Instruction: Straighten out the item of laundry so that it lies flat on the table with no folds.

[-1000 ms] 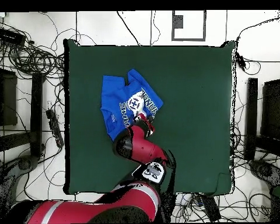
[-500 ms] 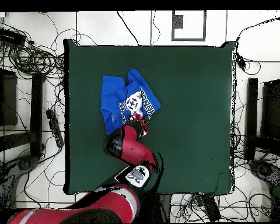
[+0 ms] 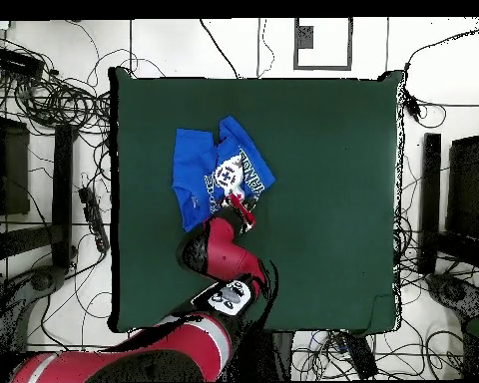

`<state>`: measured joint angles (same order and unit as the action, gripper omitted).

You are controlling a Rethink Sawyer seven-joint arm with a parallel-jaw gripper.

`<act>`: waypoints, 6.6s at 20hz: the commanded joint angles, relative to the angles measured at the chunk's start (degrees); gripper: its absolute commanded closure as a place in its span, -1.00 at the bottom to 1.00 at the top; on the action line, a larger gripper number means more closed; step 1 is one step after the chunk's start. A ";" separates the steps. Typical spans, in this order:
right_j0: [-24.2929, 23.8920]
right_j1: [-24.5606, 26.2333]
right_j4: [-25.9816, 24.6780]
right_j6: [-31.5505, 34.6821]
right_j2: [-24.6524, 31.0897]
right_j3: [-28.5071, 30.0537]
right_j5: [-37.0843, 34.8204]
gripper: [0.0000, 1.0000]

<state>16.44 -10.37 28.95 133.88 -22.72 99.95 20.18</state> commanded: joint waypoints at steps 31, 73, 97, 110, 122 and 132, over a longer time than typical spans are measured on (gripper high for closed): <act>-4.96 20.90 0.94 -1.78 -15.88 -10.71 14.90 1.00; -15.40 -14.41 -18.83 15.51 20.90 9.57 -13.34 1.00; -5.01 1.49 1.78 11.73 11.99 5.63 -19.13 1.00; 1.71 -5.12 0.41 12.90 1.37 10.27 -52.26 1.00; -1.62 -2.97 -3.78 8.51 -0.67 12.35 -42.80 1.00; -4.89 -17.60 -9.58 2.39 -0.54 10.06 -46.30 1.00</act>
<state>11.45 -19.18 21.25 133.88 -26.03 110.08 -20.76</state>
